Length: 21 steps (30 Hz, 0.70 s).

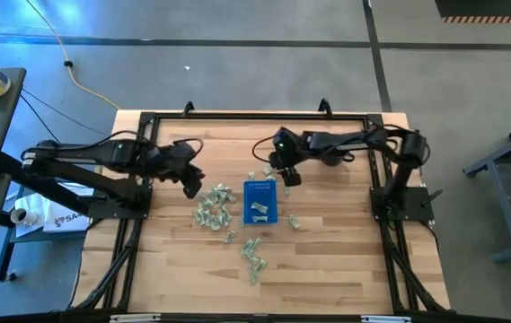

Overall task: Pick and place Stevia / Truvia into bins
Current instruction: Put the stevia packet into the basket

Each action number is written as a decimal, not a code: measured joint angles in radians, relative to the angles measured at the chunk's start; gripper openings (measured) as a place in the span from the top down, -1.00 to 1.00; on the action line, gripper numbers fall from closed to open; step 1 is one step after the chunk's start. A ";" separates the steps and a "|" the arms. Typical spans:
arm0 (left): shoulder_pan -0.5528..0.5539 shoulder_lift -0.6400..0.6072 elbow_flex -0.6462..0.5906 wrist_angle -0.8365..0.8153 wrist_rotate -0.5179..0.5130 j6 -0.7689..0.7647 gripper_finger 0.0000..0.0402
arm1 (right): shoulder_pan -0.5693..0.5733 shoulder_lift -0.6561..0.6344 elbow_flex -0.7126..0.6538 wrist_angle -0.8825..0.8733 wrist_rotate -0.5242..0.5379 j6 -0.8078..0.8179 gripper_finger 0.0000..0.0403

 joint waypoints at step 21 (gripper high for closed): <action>-0.057 -0.015 -0.047 0.030 -0.103 -0.082 0.36 | -0.074 0.224 0.242 -0.231 0.009 0.028 0.95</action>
